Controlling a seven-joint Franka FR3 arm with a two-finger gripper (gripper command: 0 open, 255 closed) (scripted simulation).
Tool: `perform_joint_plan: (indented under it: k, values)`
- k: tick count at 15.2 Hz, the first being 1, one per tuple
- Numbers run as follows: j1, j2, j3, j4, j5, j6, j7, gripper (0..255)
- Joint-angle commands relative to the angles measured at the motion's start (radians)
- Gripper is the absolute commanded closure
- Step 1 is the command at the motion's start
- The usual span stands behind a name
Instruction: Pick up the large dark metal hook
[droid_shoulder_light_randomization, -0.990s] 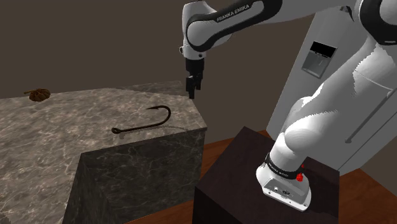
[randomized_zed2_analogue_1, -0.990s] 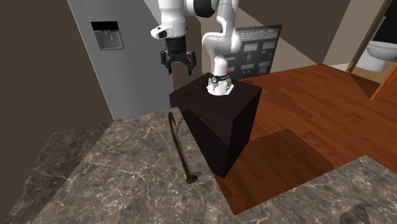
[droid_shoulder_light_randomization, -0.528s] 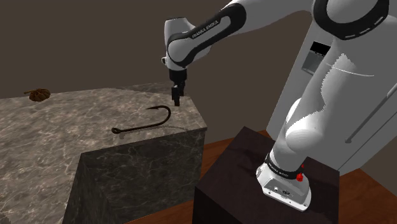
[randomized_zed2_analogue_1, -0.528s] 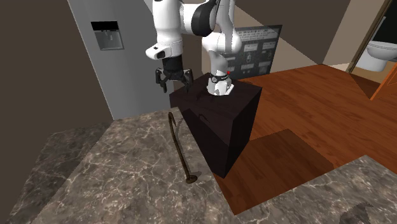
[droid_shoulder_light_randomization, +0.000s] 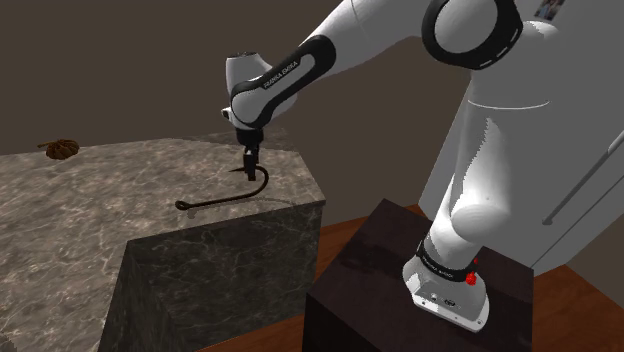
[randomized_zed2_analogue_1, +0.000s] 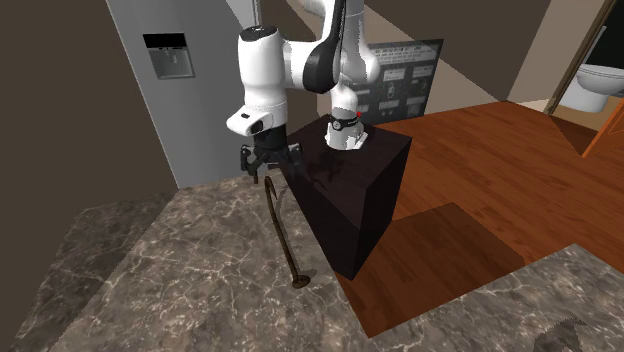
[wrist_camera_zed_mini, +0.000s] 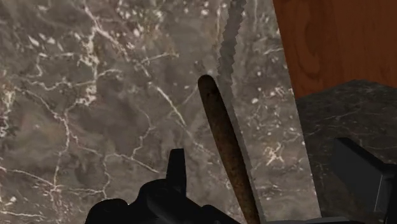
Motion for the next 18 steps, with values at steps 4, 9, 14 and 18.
perform_joint_plan:
  k: [4, 9, 14, 18]
  values:
    - [0.027, 0.166, 0.025, 0.135, -0.031, 0.053, -0.061, 0]
    - [0.062, 0.334, 0.047, 0.303, -0.068, 0.072, -0.118, 0]
    - [0.067, 0.376, 0.044, 0.308, -0.075, 0.111, -0.117, 0]
    - [0.07, 0.408, 0.041, 0.307, -0.08, 0.143, -0.115, 0]
